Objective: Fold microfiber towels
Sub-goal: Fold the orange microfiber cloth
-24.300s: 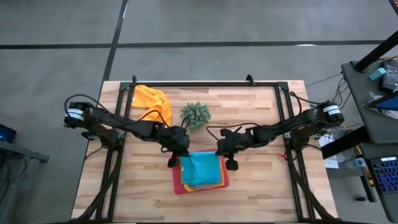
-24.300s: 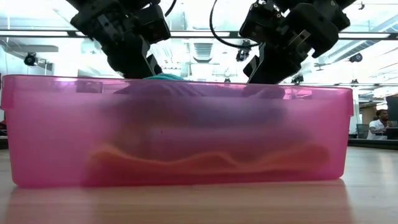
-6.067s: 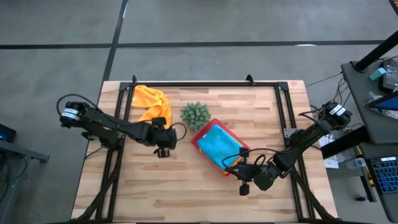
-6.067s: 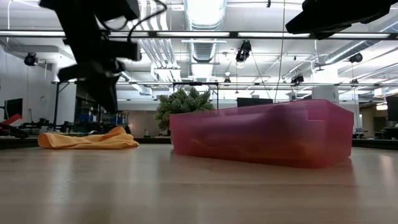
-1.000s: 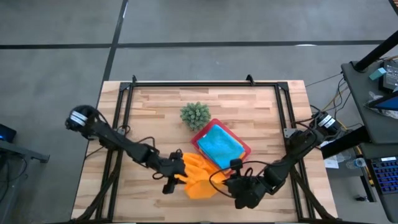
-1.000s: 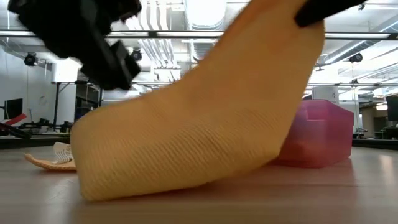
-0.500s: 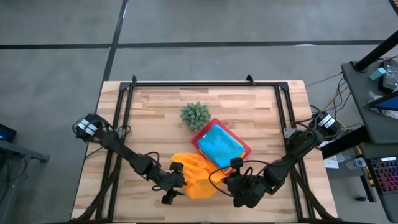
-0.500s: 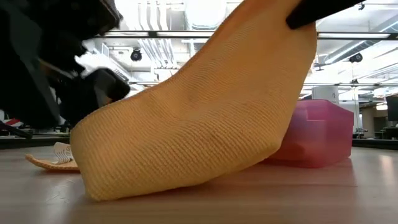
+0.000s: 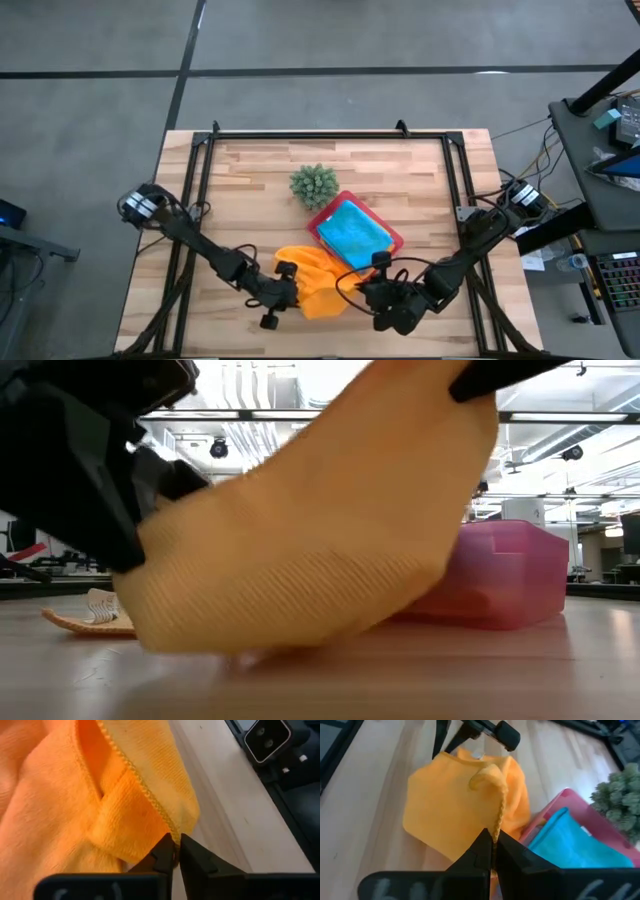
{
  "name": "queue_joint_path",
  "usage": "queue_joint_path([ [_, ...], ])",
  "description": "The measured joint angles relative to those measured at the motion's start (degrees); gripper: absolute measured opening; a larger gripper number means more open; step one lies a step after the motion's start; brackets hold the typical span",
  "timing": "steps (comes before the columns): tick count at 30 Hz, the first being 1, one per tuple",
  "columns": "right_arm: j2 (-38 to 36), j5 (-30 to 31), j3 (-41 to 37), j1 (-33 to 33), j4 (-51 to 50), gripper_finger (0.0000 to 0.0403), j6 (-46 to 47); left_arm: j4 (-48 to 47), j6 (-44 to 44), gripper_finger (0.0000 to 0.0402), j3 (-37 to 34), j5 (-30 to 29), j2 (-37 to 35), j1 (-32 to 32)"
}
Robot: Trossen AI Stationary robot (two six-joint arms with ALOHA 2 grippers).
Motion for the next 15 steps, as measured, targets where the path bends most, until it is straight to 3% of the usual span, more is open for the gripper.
queue_joint_path([
  [8,-0.33,0.80,5.05,0.61,0.08,0.0008,-4.81,-14.67,-0.09,0.0001,3.83,-0.75,-15.07,-0.09],
  [15,-0.61,7.81,12.30,0.58,0.00,0.0008,-16.77,-24.66,-0.09,0.0000,8.69,-5.86,-29.59,-0.27],
])
